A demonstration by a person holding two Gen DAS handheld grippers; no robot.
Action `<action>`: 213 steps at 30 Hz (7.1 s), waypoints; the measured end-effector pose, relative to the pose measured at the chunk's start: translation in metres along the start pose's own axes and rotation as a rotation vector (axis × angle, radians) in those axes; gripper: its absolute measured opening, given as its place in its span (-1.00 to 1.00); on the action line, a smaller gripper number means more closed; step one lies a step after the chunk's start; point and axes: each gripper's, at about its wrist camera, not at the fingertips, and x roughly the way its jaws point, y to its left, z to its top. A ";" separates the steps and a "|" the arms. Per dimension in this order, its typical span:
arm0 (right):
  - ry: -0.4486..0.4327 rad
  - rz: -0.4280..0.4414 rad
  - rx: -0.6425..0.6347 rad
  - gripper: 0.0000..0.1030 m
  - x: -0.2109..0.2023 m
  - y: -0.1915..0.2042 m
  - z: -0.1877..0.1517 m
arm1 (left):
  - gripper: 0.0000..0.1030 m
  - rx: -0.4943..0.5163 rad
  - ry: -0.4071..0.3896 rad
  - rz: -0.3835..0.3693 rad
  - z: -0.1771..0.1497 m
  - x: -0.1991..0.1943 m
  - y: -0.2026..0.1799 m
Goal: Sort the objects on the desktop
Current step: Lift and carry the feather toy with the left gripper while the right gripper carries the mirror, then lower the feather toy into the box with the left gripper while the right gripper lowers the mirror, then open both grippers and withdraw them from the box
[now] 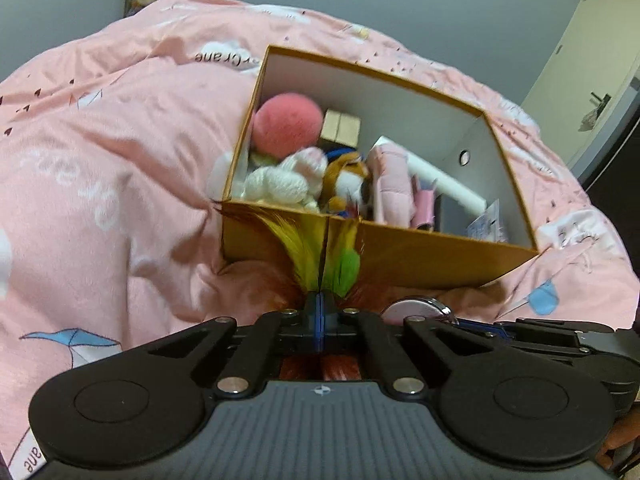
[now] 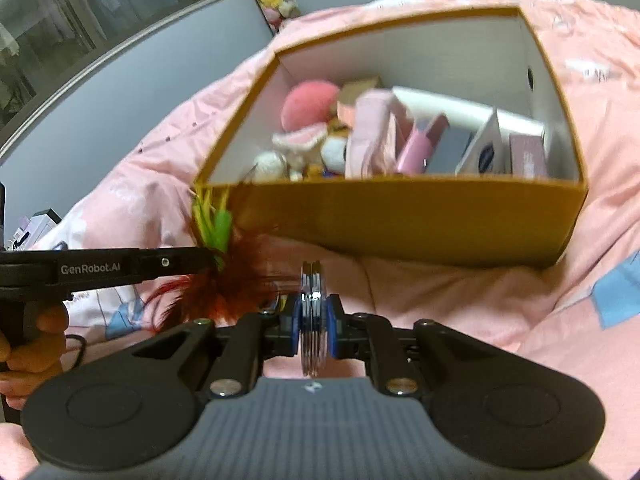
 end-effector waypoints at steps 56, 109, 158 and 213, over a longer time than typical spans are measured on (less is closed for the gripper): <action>-0.032 0.010 0.025 -0.73 -0.030 -0.006 0.027 | -0.94 0.086 0.102 0.059 0.002 0.028 -0.013; -0.237 -0.255 -0.083 -0.73 -0.023 -0.070 0.157 | -0.96 0.140 -0.136 -0.140 0.180 0.093 -0.101; -0.051 -0.466 -0.298 -0.73 0.056 -0.069 0.146 | 0.00 0.095 -0.183 0.068 0.132 0.082 -0.090; -0.351 -0.416 -0.110 0.31 -0.050 0.001 0.079 | 0.40 0.186 -0.304 0.157 0.052 -0.010 -0.083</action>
